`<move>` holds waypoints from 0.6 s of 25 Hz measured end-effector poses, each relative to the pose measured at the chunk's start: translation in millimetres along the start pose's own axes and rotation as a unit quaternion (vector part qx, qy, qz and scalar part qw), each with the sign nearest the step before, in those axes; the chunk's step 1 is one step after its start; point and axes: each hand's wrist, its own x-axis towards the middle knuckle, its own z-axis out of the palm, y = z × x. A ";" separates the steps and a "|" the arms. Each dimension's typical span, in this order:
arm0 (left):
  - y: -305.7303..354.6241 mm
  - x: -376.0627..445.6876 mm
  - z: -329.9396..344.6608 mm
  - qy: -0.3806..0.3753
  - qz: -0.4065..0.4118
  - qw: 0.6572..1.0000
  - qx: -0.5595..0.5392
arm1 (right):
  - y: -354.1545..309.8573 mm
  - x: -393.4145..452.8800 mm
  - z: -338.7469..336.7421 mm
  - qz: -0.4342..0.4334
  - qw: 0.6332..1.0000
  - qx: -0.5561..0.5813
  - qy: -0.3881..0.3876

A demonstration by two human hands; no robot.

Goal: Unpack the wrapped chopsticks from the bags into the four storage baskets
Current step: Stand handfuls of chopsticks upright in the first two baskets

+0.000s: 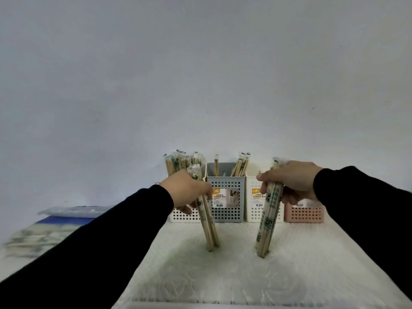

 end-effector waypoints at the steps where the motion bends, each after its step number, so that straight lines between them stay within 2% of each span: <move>1: 1.3 -1.1 0.1 0.000 0.002 1.000 0.017 | -0.5 1.0 -3.0 0.000 1.000 0.008 0.001; 3: 3.9 2.4 -0.2 0.009 0.018 1.000 0.015 | -2.0 10.9 -9.6 -0.037 0.995 0.081 0.051; 4: 6.1 5.5 -3.2 0.017 0.028 0.999 0.003 | -3.0 18.8 -13.1 -0.067 0.982 0.155 0.084; 6: 11.9 20.3 -13.5 0.047 0.050 0.997 -0.035 | -6.8 41.3 -15.2 -0.121 0.935 0.315 0.110; 8: 22.5 34.3 -26.5 0.087 0.073 0.991 -0.072 | -11.3 66.7 -6.9 -0.145 0.897 0.404 0.103; 11: 44.9 48.8 -42.0 0.143 0.107 0.977 -0.113 | -14.2 104.8 9.3 -0.143 0.884 0.432 0.110; 15: 69.1 75.3 -50.1 0.219 0.143 0.959 -0.109 | -13.2 135.8 3.0 -0.144 0.885 0.396 0.198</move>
